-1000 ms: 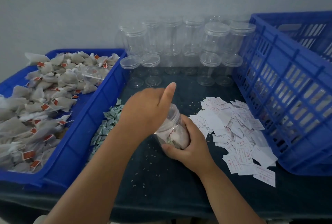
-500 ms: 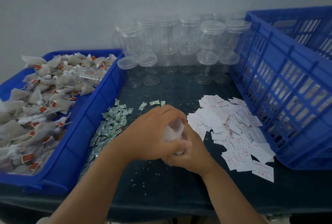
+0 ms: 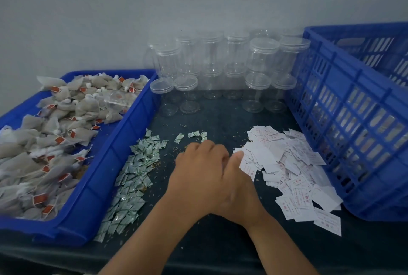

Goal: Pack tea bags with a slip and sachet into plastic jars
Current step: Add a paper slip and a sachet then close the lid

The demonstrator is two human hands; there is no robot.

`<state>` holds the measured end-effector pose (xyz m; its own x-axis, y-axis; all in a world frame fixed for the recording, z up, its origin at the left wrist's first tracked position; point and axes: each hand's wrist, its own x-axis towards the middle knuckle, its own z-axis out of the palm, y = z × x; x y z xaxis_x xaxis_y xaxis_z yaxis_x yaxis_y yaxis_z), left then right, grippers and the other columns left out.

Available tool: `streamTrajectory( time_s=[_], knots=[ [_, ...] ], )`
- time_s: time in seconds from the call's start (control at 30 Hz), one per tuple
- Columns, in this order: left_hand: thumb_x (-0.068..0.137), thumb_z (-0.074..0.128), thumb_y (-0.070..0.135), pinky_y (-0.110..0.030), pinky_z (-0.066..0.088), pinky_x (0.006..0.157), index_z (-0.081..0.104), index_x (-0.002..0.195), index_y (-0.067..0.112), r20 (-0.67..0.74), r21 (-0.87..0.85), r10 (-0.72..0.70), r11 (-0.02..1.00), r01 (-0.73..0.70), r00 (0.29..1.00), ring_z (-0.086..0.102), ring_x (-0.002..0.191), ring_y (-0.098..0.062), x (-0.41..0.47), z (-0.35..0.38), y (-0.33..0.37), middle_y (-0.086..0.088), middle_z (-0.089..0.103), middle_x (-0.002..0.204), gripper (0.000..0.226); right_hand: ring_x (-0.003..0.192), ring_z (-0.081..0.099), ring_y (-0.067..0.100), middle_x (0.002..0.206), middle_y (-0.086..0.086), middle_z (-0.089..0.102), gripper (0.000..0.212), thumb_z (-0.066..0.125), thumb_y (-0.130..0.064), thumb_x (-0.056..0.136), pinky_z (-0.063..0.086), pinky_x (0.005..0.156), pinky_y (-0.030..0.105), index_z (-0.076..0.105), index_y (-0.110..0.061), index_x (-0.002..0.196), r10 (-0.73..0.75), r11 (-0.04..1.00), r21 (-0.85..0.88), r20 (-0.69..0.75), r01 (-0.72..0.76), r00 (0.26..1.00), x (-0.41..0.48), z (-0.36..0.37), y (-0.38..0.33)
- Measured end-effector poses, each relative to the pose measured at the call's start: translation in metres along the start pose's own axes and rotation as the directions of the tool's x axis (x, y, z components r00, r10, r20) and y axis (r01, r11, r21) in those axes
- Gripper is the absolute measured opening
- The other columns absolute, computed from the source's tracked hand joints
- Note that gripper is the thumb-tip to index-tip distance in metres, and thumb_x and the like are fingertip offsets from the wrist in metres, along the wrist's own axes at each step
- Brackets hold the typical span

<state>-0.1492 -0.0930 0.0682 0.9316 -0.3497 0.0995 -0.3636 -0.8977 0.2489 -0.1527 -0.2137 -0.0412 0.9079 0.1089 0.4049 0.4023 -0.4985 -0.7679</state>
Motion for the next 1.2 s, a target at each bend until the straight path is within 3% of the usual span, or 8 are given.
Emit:
streamTrajectory(
  time_s=[0.1,0.2,0.37,0.47,0.67,0.8,0.93,1.2],
  knots=[
    [0.107,0.032,0.049,-0.038,0.045,0.098,0.074,0.099,0.019,-0.135,-0.145,0.253,0.951,-0.272,0.958,0.058,0.102,-0.015,0.001,0.002,-0.012,0.008,0.068,0.102,0.052,0.09,0.076,0.003,0.095,-0.026,0.075,0.033,0.078,-0.043,0.071,0.054,0.074,0.02,0.063,-0.04,0.1,0.066,0.994,0.082,0.062,-0.071,0.996,-0.004,-0.006,0.011],
    [0.106,0.053,0.028,-0.036,0.047,0.102,0.078,0.106,0.015,-0.165,-0.274,0.486,0.813,-0.513,0.858,0.065,0.108,-0.013,0.001,-0.001,-0.036,0.007,0.074,0.109,0.028,0.099,0.078,0.015,0.1,-0.01,0.079,0.046,0.087,-0.024,0.066,0.06,0.079,0.027,0.07,-0.043,0.104,0.095,0.966,0.231,0.113,-0.119,0.989,-0.006,-0.008,0.013],
    [0.099,0.043,0.069,-0.024,0.026,0.117,0.048,0.152,0.043,-0.087,-0.168,0.198,0.963,-0.21,0.976,0.033,0.143,0.001,-0.006,-0.007,-0.041,0.02,0.043,0.154,0.059,0.117,0.072,0.01,0.127,-0.015,0.074,0.075,0.093,-0.027,0.075,0.057,0.087,0.018,0.057,-0.047,0.138,0.078,0.951,0.297,0.046,-0.089,0.996,0.0,-0.005,0.002],
    [0.101,0.035,0.058,-0.022,0.025,0.11,0.037,0.155,0.041,0.011,-0.227,0.118,0.967,-0.112,0.993,0.029,0.142,-0.007,-0.014,-0.003,-0.03,0.018,0.035,0.152,0.056,0.118,0.072,0.009,0.129,-0.016,0.072,0.078,0.09,-0.034,0.076,0.059,0.087,0.027,0.054,-0.045,0.144,0.108,0.959,0.26,0.034,-0.113,0.994,-0.001,-0.005,0.003],
    [0.084,0.076,0.05,-0.034,0.05,0.1,0.077,0.075,0.031,-0.19,-0.523,0.296,0.777,-0.352,0.936,0.067,0.111,-0.008,-0.012,-0.007,-0.02,0.017,0.071,0.111,0.022,0.114,0.074,0.02,0.119,-0.009,0.073,0.056,0.085,-0.018,0.079,0.061,0.088,0.036,0.065,-0.032,0.129,0.044,0.951,0.299,0.107,-0.075,0.993,-0.006,-0.01,0.006],
    [0.087,0.075,0.057,-0.034,0.048,0.11,0.056,0.143,0.043,-0.021,-0.52,0.314,0.808,-0.278,0.949,0.052,0.136,-0.003,0.0,-0.018,-0.041,0.026,0.058,0.141,0.061,0.123,0.072,0.02,0.132,-0.005,0.074,0.076,0.092,-0.013,0.075,0.057,0.099,0.028,0.059,-0.021,0.144,0.076,0.922,0.373,0.085,-0.103,0.993,-0.004,-0.004,0.007],
    [0.084,0.051,0.072,-0.026,0.03,0.112,0.025,0.158,0.044,0.083,-0.318,0.094,0.946,-0.063,0.992,0.025,0.147,0.001,0.0,-0.015,-0.044,0.029,0.026,0.159,0.083,0.122,0.071,0.014,0.134,-0.013,0.071,0.085,0.095,-0.025,0.077,0.061,0.092,0.032,0.052,-0.043,0.148,0.091,0.947,0.311,-0.005,-0.085,0.996,0.0,-0.002,0.004],
    [0.08,0.074,0.056,-0.03,0.052,0.089,0.067,0.097,0.04,-0.158,-0.345,0.184,0.91,-0.229,0.97,0.062,0.1,0.0,-0.001,-0.009,-0.019,0.023,0.064,0.1,0.024,0.108,0.076,0.021,0.113,-0.004,0.078,0.065,0.092,-0.011,0.073,0.06,0.085,0.026,0.066,-0.031,0.129,0.067,0.941,0.325,0.106,-0.099,0.992,-0.001,-0.009,0.009]
  ],
)
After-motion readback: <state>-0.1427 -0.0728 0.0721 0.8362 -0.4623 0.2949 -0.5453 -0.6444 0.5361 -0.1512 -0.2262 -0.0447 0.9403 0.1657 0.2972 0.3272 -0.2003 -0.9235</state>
